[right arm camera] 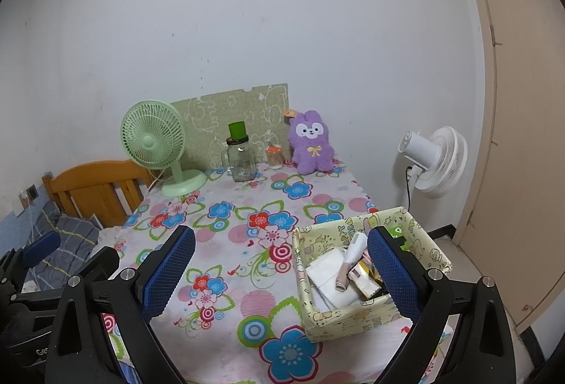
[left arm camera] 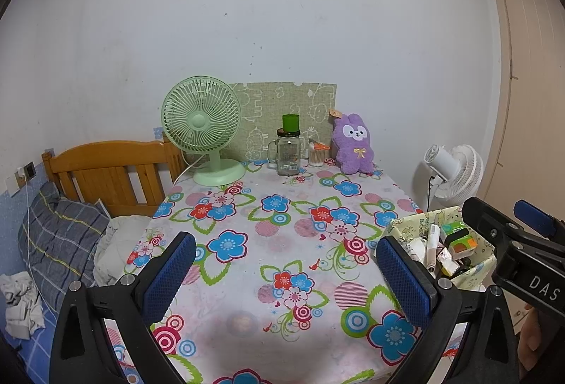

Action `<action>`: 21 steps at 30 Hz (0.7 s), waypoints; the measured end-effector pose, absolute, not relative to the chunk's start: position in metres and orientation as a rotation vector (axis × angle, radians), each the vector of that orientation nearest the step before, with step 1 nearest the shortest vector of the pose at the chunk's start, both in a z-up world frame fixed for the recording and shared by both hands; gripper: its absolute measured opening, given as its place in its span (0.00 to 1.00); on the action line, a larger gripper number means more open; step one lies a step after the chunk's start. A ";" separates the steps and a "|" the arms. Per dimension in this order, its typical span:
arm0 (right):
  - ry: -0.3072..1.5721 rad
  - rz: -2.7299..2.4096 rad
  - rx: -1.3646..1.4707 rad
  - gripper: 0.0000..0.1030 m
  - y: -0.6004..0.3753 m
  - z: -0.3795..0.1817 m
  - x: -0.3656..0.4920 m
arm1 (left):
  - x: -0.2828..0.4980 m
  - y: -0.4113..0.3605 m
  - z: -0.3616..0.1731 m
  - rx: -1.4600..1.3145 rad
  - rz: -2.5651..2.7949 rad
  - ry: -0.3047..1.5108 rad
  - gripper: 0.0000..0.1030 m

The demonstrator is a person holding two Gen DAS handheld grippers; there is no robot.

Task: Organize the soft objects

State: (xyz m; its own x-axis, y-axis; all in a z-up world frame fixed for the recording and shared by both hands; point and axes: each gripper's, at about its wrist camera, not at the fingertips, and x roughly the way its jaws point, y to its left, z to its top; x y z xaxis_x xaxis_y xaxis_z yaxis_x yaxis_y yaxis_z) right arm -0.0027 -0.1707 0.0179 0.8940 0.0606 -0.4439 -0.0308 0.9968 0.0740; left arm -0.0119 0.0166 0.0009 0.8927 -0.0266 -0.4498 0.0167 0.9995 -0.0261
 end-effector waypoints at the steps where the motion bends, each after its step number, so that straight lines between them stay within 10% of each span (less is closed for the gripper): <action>1: 0.464 0.048 0.066 0.96 -0.170 0.018 -0.002 | -0.012 0.017 0.001 -0.023 -0.022 0.467 1.00; 21: 0.477 0.046 0.055 0.96 -0.168 0.013 0.003 | -0.007 0.022 0.000 -0.024 -0.017 0.469 1.00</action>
